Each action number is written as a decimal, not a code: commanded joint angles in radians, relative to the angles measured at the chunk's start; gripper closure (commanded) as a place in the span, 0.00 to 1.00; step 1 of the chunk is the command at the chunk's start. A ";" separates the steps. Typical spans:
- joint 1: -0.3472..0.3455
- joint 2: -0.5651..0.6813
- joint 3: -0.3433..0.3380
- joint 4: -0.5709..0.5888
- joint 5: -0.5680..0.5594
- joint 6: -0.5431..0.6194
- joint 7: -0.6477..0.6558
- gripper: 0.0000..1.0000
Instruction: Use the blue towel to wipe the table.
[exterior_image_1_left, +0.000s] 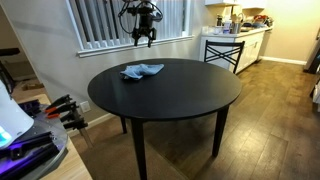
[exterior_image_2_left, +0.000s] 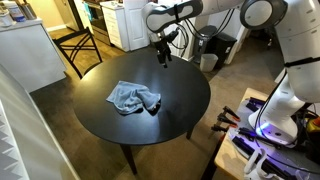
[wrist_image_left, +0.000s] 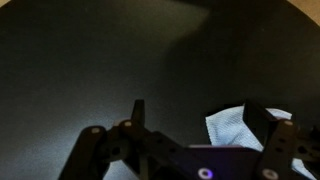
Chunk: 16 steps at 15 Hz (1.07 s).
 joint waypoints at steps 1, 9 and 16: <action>0.053 0.090 -0.009 0.077 -0.027 -0.022 0.063 0.00; 0.222 0.377 -0.019 0.312 -0.035 0.102 0.279 0.00; 0.244 0.543 -0.054 0.506 -0.053 0.188 0.258 0.00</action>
